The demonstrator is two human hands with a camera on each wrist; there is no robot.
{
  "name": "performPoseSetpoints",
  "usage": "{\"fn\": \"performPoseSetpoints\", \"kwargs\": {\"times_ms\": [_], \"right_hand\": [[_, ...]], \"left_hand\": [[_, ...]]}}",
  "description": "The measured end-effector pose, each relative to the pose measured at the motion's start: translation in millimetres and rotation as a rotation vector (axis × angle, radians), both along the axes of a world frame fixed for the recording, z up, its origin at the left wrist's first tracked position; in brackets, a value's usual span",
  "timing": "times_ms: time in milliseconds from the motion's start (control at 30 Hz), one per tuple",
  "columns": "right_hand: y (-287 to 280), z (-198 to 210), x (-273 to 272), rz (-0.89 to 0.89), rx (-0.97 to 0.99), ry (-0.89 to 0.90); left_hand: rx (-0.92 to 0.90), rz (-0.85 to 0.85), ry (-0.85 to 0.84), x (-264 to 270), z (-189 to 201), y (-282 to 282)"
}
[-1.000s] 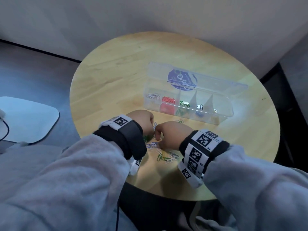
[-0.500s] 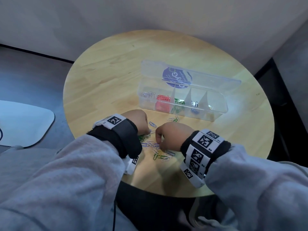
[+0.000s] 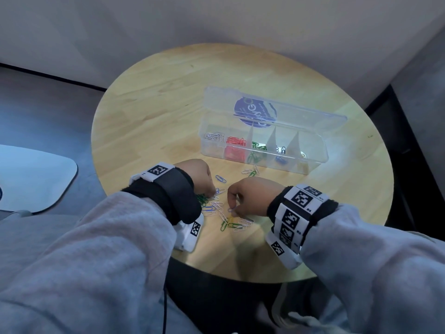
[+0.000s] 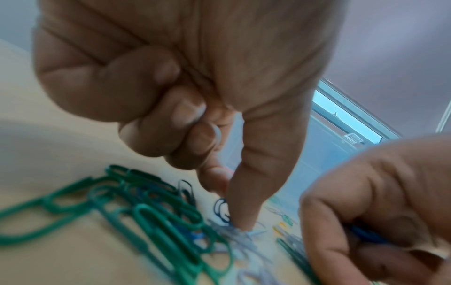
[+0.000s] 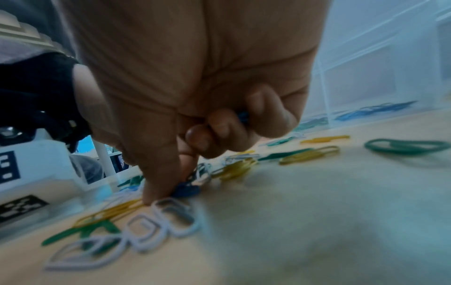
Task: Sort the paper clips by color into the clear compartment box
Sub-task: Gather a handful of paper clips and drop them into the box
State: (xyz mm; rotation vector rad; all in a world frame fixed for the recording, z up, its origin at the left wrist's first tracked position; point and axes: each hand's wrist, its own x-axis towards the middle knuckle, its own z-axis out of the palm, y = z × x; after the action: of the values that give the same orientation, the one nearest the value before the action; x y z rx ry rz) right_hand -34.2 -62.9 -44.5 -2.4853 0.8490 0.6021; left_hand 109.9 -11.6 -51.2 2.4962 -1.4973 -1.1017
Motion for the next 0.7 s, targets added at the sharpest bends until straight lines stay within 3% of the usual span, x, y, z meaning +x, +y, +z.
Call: {"fn": "performPoseSetpoints", "kwargs": {"times_ms": [233, 367, 533, 700], "right_hand": [[0, 1, -7, 0.051, -0.064, 0.019], [-2, 3, -14, -0.018, -0.005, 0.011], [-21, 11, -28, -0.319, 0.151, -0.124], [-36, 12, -42, -0.657, 0.545, -0.342]], "left_hand": [[0.005, -0.019, 0.020, 3, 0, 2], [-0.009, -0.006, 0.050, 4, 3, 3], [-0.056, 0.026, 0.134, 8, 9, 5], [-0.107, 0.120, 0.395, 12, 19, 5]]}}
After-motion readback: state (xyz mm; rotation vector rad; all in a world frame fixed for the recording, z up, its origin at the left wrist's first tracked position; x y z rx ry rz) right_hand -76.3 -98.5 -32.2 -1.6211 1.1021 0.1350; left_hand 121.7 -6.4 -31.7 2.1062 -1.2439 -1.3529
